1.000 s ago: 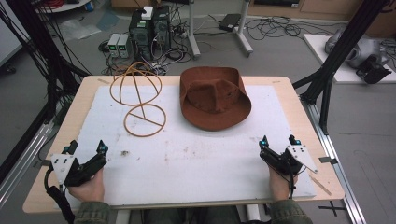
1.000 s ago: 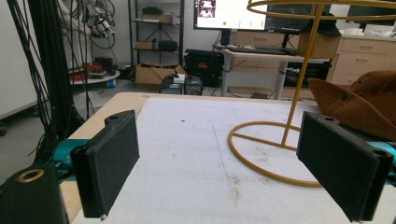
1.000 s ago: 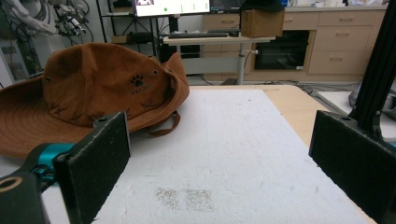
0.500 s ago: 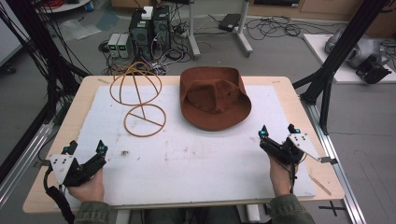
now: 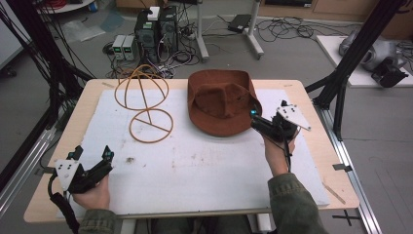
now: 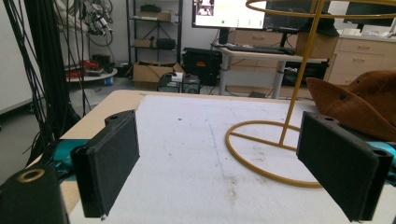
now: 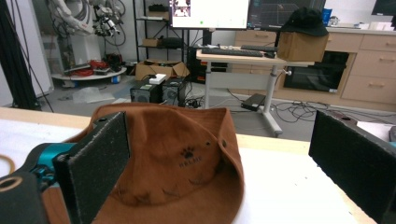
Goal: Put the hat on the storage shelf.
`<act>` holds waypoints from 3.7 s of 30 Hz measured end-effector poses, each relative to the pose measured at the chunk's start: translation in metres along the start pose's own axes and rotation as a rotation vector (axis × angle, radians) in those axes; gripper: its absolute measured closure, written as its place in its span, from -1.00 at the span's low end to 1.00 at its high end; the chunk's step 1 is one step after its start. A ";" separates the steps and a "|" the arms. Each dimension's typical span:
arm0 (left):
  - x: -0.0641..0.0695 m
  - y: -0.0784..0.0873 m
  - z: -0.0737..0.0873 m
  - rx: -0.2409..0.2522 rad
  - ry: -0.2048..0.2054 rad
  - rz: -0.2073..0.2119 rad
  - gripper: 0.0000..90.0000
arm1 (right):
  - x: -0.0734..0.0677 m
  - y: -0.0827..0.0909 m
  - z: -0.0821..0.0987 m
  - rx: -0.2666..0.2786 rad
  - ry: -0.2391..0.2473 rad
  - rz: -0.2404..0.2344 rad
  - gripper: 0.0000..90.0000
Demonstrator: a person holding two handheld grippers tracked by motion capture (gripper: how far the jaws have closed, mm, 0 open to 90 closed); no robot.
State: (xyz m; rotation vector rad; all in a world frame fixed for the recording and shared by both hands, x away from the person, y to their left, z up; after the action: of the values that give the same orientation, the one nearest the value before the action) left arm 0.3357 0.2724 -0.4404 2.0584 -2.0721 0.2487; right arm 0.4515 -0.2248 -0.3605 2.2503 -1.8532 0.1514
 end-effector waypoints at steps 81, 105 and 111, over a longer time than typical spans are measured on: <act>-0.008 -0.012 0.002 -0.005 0.081 0.021 -0.68 | -0.087 -0.140 0.041 -0.218 -0.068 -0.055 0.96; -0.010 -0.011 0.001 -0.002 0.106 0.020 -0.68 | -0.071 -0.099 -0.029 0.084 -0.021 -0.022 0.95; -0.009 -0.012 0.002 -0.004 0.112 0.024 -0.67 | -0.071 -0.084 -0.046 0.140 -0.036 -0.041 0.95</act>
State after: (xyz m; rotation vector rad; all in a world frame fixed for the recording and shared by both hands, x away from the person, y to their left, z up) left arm 0.3474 0.2808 -0.4447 1.9706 -2.0304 0.3546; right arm 0.5227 -0.1309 -0.3407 2.3969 -1.8670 0.2421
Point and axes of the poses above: each handheld gripper's, and its own axes: y roughly backward along the jaws, z roughly out of its underside, x roughly to its right, the point moved 10 cm from there along -y, roughly forward along the jaws, and after that the axes turned 11 degrees about y, right-handed, at the moved point
